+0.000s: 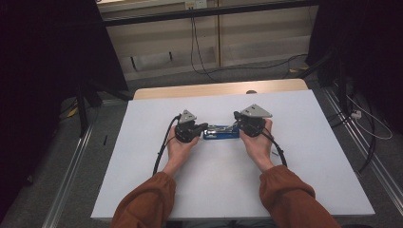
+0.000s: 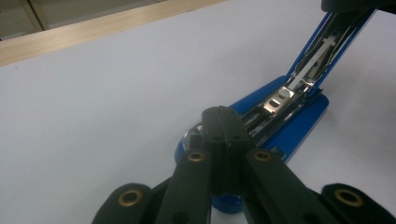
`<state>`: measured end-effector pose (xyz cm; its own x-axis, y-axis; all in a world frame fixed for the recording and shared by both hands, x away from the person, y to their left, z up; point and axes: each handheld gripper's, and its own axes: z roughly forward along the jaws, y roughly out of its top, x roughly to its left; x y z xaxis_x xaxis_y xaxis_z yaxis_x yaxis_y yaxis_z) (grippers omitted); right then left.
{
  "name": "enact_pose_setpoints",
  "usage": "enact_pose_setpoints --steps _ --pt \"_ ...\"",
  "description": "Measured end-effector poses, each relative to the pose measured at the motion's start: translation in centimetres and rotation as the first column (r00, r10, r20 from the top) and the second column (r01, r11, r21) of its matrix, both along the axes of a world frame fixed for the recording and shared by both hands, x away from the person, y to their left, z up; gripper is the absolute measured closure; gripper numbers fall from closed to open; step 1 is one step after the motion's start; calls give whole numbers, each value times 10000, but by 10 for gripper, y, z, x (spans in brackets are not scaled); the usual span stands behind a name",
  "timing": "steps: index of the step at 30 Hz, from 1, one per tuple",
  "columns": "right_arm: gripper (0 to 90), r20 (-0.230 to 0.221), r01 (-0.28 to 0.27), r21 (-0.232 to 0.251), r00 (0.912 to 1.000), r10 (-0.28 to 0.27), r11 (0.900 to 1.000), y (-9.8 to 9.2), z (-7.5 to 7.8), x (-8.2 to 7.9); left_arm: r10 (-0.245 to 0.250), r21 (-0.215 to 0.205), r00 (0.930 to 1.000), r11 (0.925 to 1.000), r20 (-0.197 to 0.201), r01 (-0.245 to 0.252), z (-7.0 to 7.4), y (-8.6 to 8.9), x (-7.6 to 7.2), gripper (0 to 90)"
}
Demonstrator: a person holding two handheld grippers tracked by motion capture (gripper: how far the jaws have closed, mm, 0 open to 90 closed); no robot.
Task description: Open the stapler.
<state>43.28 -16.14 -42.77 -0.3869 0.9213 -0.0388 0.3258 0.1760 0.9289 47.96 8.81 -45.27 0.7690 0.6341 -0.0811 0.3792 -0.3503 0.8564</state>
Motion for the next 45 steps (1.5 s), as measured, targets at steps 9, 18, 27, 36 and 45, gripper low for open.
enact_pose_setpoints --steps 9,18,27,36,45 --pt "900 -26 -111 121 9999 111 9999 -9 0 -1 5 -2 10000 10000 -10 -5 0 0 0 900" --pt "900 -56 -31 364 10000 33 9993 -20 -3 -3 1 -8 10000 10000 23 -1 0 0 0 900" --pt "900 -163 28 378 9999 -22 9993 -29 -3 -5 56 -42 10000 10000 -58 -56 0 0 0 900" --pt "900 -306 -114 176 9995 119 9998 -38 -4 -7 56 -45 10000 10000 -52 -56 0 0 0 900" --pt "900 -444 -208 -99 9988 204 9997 -47 -3 -7 59 -58 10000 10000 -69 -59 0 0 0 900"
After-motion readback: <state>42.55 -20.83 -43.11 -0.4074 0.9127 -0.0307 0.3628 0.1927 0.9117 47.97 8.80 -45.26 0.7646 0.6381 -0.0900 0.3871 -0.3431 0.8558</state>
